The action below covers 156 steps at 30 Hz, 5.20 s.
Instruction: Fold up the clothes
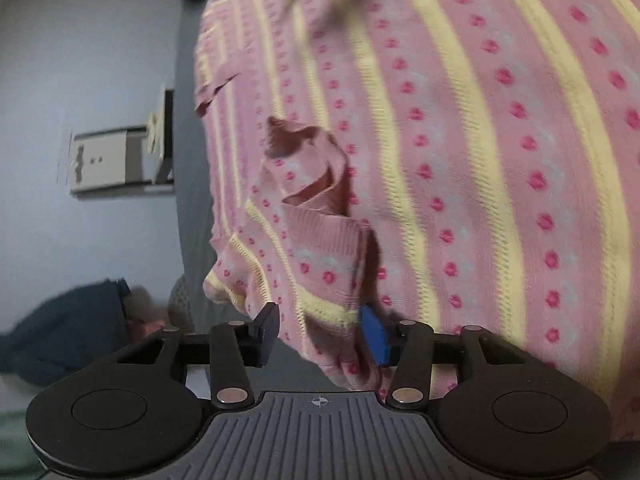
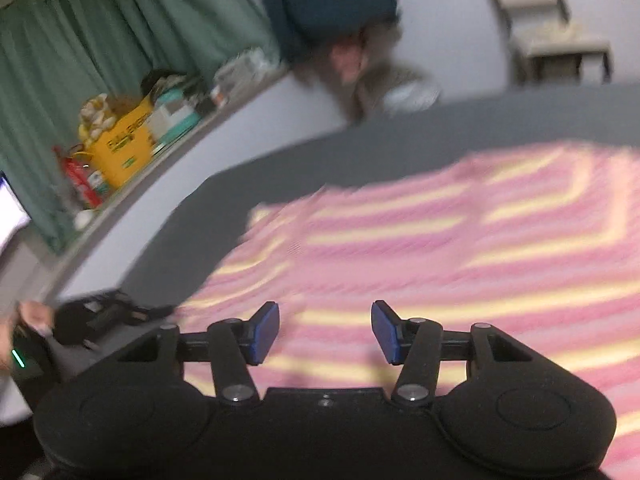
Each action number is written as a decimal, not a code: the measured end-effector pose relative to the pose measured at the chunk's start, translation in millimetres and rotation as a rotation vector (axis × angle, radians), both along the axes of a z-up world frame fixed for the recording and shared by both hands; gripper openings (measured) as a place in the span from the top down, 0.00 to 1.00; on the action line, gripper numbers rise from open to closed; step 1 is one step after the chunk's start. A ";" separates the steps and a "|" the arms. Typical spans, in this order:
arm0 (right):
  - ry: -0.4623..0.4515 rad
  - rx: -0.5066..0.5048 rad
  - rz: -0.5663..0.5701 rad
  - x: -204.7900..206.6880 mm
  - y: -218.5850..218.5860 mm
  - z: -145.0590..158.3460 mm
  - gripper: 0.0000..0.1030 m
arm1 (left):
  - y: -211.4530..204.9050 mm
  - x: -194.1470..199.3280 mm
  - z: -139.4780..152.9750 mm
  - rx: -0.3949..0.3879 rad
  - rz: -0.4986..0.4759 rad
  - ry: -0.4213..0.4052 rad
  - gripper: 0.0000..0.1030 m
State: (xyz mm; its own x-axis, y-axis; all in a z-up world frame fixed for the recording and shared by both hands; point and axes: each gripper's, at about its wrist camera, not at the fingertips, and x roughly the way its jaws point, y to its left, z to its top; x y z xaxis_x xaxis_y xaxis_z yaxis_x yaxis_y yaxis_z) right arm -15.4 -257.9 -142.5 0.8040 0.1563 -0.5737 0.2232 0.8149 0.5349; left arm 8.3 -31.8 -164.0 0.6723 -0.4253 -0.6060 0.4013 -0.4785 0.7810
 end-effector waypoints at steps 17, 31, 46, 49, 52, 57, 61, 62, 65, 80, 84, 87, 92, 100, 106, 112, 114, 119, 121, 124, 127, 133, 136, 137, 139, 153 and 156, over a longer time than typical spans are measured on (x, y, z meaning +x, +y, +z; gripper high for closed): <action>0.193 0.264 -0.119 77.3 14.7 -45.1 0.95 | -14.6 -28.7 -18.7 -0.053 -0.037 -0.005 0.93; 0.204 0.184 -0.098 78.4 1.1 -54.0 0.96 | 29.8 -20.6 29.3 -0.197 0.011 0.325 0.93; 0.031 0.043 0.056 205.6 17.8 15.2 0.60 | 55.1 2.9 30.6 -0.332 0.105 0.339 0.06; 0.139 -0.018 0.089 249.2 32.1 8.6 0.67 | 55.9 6.3 32.0 -0.356 0.093 0.360 0.06; 0.174 -0.085 0.139 273.2 45.5 5.4 0.74 | 49.5 16.9 36.1 -0.379 0.105 0.446 0.06; 0.168 -0.101 0.164 294.6 58.2 -2.1 0.91 | 38.2 49.0 34.3 -0.425 0.232 0.708 0.06; 0.133 -0.118 0.108 311.4 64.4 -5.2 0.91 | 39.7 74.5 20.6 -0.441 0.386 0.924 0.06; 0.125 -0.115 0.090 313.9 65.1 -6.9 0.91 | 42.3 79.7 18.6 -0.462 0.406 0.958 0.06; 0.146 -0.065 0.039 318.0 60.9 -21.4 0.90 | 47.1 80.7 14.4 -0.491 0.436 0.971 0.06; 0.014 -0.110 -0.149 91.0 -114.0 31.0 0.36 | 67.3 52.1 43.3 -0.515 0.466 0.927 0.02; 0.119 -0.168 -0.432 -25.2 -196.6 29.8 0.38 | 80.6 38.3 76.6 -0.607 0.484 0.895 0.02; 0.203 -0.148 -0.597 -86.2 -237.5 18.1 0.45 | 79.7 33.0 100.1 -0.733 0.563 0.944 0.02; 0.193 -0.093 -0.709 -119.3 -271.1 -2.8 0.50 | 65.8 22.4 126.2 -0.902 0.778 1.151 0.02; 0.133 -0.011 -0.637 -76.6 -282.0 -23.2 0.82 | 36.6 -13.8 129.5 -0.970 0.851 1.304 0.02; 0.075 -0.106 -0.629 -68.4 -258.8 0.8 0.94 | 22.5 -10.9 112.3 -0.909 0.857 1.317 0.02; -0.174 -0.182 -0.334 -59.9 -160.0 66.5 0.94 | 26.6 -2.0 107.4 -0.949 0.881 1.368 0.02; -0.193 -0.176 -0.250 -55.6 -118.4 68.4 0.94 | 29.0 -2.9 103.8 -0.931 0.882 1.375 0.02; -0.101 -0.256 -0.089 -36.5 -24.5 43.2 0.94 | 32.7 -9.9 102.4 -0.911 0.862 1.383 0.02; -0.026 -0.336 -0.061 -23.2 4.4 25.7 0.94 | 33.9 -12.9 104.0 -0.917 0.846 1.390 0.02; 0.030 -0.405 -0.065 -20.2 26.5 11.1 0.83 | 33.6 -18.1 104.9 -0.917 0.819 1.390 0.02; 0.037 -0.464 -0.072 -27.7 43.6 6.4 0.59 | 28.9 -18.8 104.4 -0.929 0.809 1.381 0.02; -0.156 -0.492 -0.235 -77.1 28.5 33.9 0.54 | 7.9 -2.3 117.5 -1.095 0.776 1.433 0.02; -0.074 -0.459 -0.412 -90.2 -9.8 37.6 0.60 | -21.4 7.9 114.5 -1.139 0.756 1.437 0.00; -0.051 -0.414 -0.457 -96.7 -24.4 38.1 0.66 | -35.8 10.2 109.5 -1.139 0.764 1.432 0.00; -0.027 -0.261 -0.524 -112.6 -53.3 39.3 0.67 | -63.6 14.0 97.8 -1.145 0.788 1.428 0.00; 0.206 0.300 -0.425 -109.2 -78.6 -10.6 0.95 | -132.3 -4.3 -20.0 -1.371 1.166 1.621 0.00; 0.267 0.314 -0.380 -113.5 -84.9 -15.5 0.95 | -135.8 -4.0 -38.5 -1.418 1.214 1.696 0.00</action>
